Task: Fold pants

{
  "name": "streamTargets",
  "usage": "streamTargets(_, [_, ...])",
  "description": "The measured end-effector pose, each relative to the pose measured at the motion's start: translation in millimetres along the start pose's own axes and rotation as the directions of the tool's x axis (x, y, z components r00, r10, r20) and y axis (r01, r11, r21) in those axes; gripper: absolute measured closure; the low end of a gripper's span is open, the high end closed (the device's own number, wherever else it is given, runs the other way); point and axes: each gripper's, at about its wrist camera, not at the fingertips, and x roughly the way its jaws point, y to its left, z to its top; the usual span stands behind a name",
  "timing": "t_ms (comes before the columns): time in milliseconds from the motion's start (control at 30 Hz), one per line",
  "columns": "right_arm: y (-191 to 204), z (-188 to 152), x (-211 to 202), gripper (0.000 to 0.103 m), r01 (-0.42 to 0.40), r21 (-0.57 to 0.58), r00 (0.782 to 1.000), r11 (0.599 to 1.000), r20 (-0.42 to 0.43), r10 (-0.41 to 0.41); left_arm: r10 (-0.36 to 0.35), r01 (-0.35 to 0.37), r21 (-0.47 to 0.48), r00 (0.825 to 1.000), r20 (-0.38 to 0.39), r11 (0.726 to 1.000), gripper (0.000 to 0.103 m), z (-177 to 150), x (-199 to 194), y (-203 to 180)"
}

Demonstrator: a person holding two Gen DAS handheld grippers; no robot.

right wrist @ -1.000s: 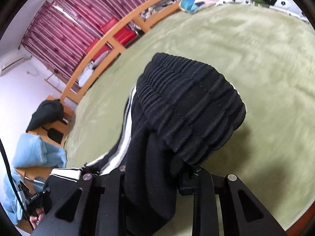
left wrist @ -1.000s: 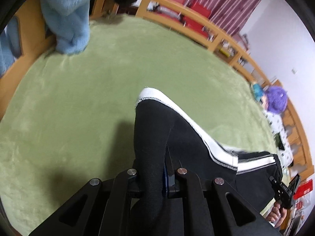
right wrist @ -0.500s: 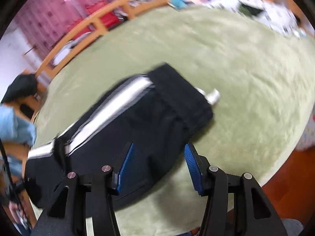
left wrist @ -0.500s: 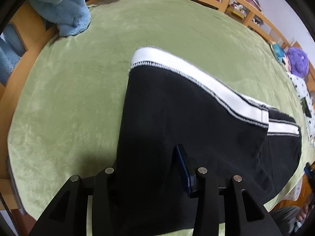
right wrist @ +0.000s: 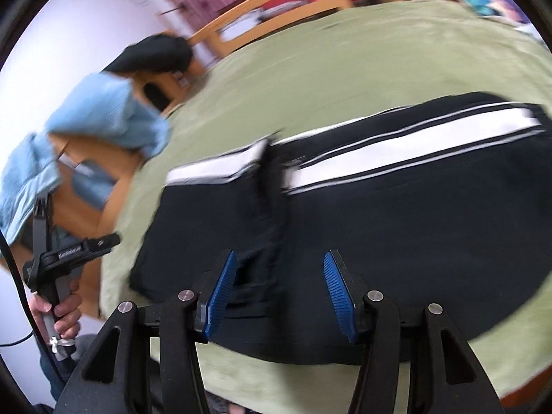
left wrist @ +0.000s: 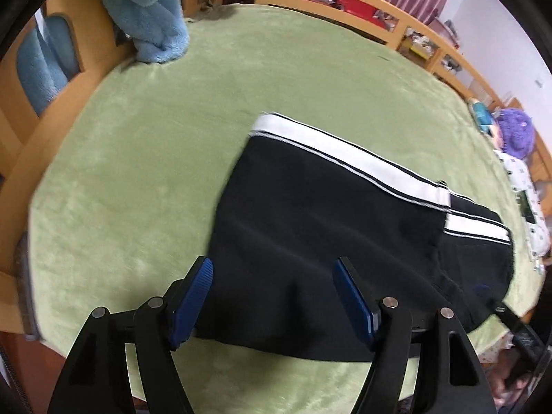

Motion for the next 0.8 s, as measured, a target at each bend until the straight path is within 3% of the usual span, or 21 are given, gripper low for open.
streamTargets(133, [22.3, -14.9, 35.7, 0.059, -0.046, -0.034, 0.998, 0.998, -0.052, 0.044, -0.086, 0.086, 0.013, 0.996, 0.002, 0.996, 0.032, -13.6, 5.6, -7.1])
streamTargets(200, [36.4, -28.3, 48.7, 0.066, 0.029, -0.135, 0.998, 0.99, -0.057, -0.037, -0.102, 0.102, 0.022, 0.995, 0.005, 0.995, 0.032, -17.1, 4.7, -12.7])
streamTargets(233, [44.3, -33.6, 52.7, 0.081, 0.086, -0.197, 0.994, 0.977, -0.049, -0.097, -0.116, 0.116, 0.029, 0.993, 0.014, 0.993, 0.032, -17.8, 2.4, -14.9])
streamTargets(267, [46.7, -36.6, 53.5, 0.083, 0.091, -0.227, 0.992, 0.97, -0.061, -0.107, -0.127, 0.126, 0.034, 0.992, 0.024, 0.991, 0.032, -18.3, -0.2, -15.9])
streamTargets(367, [30.3, -38.6, 30.9, 0.087, -0.135, -0.091, 0.989, 0.987, -0.076, 0.128, -0.151, 0.148, 0.039, 0.987, 0.062, 0.988, 0.032, -17.9, -10.3, -15.9])
streamTargets(400, [24.2, -38.8, 24.8, 0.087, -0.162, -0.054, 0.985, 0.985, -0.064, 0.158, -0.158, 0.156, 0.033, 0.985, 0.07, 0.987, 0.032, -18.0, -11.6, -14.8])
streamTargets(500, [22.8, -42.5, 32.9, 0.083, -0.053, -0.112, 0.997, 0.992, -0.069, 0.046, -0.176, 0.176, 0.004, 0.981, 0.078, 0.984, 0.032, -17.8, -11.0, -9.7])
streamTargets(533, [21.5, -43.4, 38.4, 0.075, -0.034, -0.121, 0.996, 0.992, -0.083, 0.024, -0.174, 0.175, -0.002, 0.982, 0.077, 0.985, 0.032, -18.1, -10.3, -8.2])
streamTargets(633, [21.3, -40.5, 37.2, 0.07, -0.049, -0.104, 0.997, 0.993, -0.06, 0.043, -0.157, 0.158, -0.008, 0.984, 0.086, 0.987, 0.032, -20.7, -9.7, -5.3])
streamTargets(733, [29.4, -32.7, 27.6, 0.057, 0.031, -0.135, 0.999, 0.99, 0.018, -0.029, -0.141, 0.144, -0.02, 0.986, 0.092, 0.989, 0.032, -21.2, -9.4, -3.9])
streamTargets(800, [32.2, -28.2, 25.0, 0.049, 0.026, -0.148, 0.999, 0.989, 0.034, -0.021, -0.15, 0.154, -0.031, 0.984, 0.093, 0.988, 0.032, -21.2, -9.7, -4.9])
